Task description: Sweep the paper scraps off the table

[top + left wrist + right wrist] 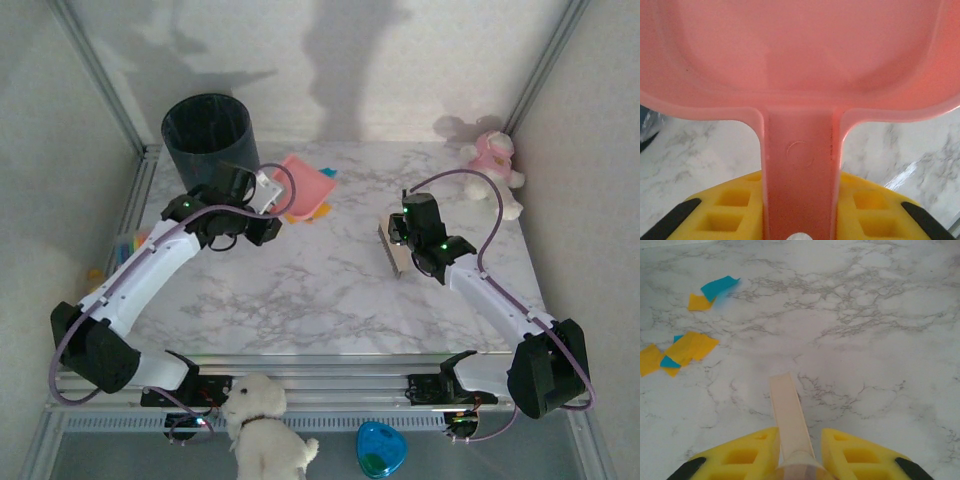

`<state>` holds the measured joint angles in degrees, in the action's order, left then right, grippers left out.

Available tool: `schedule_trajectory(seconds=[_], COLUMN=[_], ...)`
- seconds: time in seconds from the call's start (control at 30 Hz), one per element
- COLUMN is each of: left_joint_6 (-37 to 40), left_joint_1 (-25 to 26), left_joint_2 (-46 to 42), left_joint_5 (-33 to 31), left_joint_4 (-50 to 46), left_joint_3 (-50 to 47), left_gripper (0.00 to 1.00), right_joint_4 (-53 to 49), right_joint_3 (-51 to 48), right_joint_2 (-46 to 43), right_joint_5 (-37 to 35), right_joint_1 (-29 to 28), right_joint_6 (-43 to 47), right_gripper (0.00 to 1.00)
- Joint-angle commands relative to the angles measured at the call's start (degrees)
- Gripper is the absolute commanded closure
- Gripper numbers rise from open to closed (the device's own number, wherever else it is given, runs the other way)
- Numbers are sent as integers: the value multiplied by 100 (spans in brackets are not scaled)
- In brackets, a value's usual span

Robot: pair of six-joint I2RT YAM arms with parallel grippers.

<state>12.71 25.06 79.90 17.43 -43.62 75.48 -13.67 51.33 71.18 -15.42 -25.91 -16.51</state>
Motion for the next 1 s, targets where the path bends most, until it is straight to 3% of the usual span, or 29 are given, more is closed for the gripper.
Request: schedule_trajectory(seconds=[0.0, 0.6, 0.97], left_joint_6=[213, 450, 414], left_joint_1=[68, 74, -38], left_joint_2=[112, 605, 1068], left_joint_5=[-228, -574, -796], left_joint_4=[-329, -726, -752], left_joint_3=[-193, -822, -983], left_gripper=[100, 100, 100], right_joint_4=[275, 969, 1451], right_joint_3=[299, 1445, 2563], right_joint_2=[122, 1376, 2664], right_joint_5=[-146, 254, 578], right_joint_1=[65, 249, 293], right_joint_6=[178, 1088, 1754], right_gripper=[100, 100, 100])
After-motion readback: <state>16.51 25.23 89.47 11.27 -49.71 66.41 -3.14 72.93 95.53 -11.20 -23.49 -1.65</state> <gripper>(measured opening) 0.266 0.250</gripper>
